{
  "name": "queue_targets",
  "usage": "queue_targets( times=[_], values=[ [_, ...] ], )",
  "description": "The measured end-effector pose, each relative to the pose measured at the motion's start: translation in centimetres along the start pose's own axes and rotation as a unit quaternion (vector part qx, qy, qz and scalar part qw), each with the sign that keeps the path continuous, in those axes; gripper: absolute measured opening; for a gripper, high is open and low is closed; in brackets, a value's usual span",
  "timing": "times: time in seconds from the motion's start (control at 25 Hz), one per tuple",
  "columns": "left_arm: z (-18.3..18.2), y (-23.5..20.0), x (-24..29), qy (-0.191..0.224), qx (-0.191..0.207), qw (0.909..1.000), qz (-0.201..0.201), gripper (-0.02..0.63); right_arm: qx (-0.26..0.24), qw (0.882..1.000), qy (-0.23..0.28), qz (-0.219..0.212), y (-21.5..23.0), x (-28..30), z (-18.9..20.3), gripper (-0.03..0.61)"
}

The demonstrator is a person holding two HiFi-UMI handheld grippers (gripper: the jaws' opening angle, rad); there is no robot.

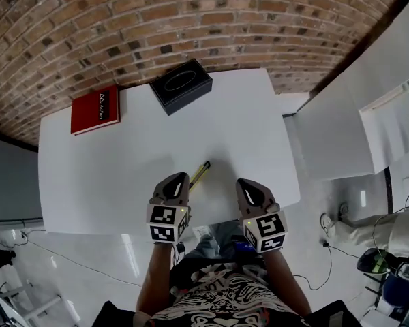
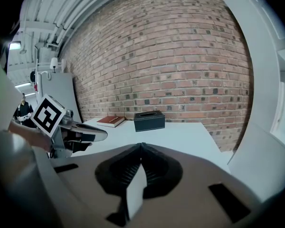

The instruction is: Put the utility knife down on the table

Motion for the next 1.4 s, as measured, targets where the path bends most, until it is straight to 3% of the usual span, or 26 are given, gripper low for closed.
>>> queue_targets(
  times=[0.36, 0.6, 1.4],
  values=[
    [-4.4, 1.1, -3.8, 0.071, -0.006, 0.9974, 0.014, 0.015, -0.024, 0.998, 0.063, -0.003, -1.9, -2.2, -3.1, 0.000],
    [-6.4, 0.0, -5.8, 0.114, -0.012, 0.9934, -0.005, 0.015, -0.038, 0.994, 0.098, -0.014, -3.2, -2.7, -4.7, 0.000],
    [-6.1, -0.8, -6.9, 0.115, -0.009, 0.9931, -0.017, 0.015, -0.045, 0.994, 0.097, -0.017, -4.1, -3.0, -4.6, 0.000]
  ],
)
Point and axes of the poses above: the fingertips, and each gripper's own axes: x forward along the fingers, y to its right, z out of its underside, the point moved 3 cm from there along -x, backward along the fingers, and after that the axes turned 8 degrees about x, right-handed, at the moved point
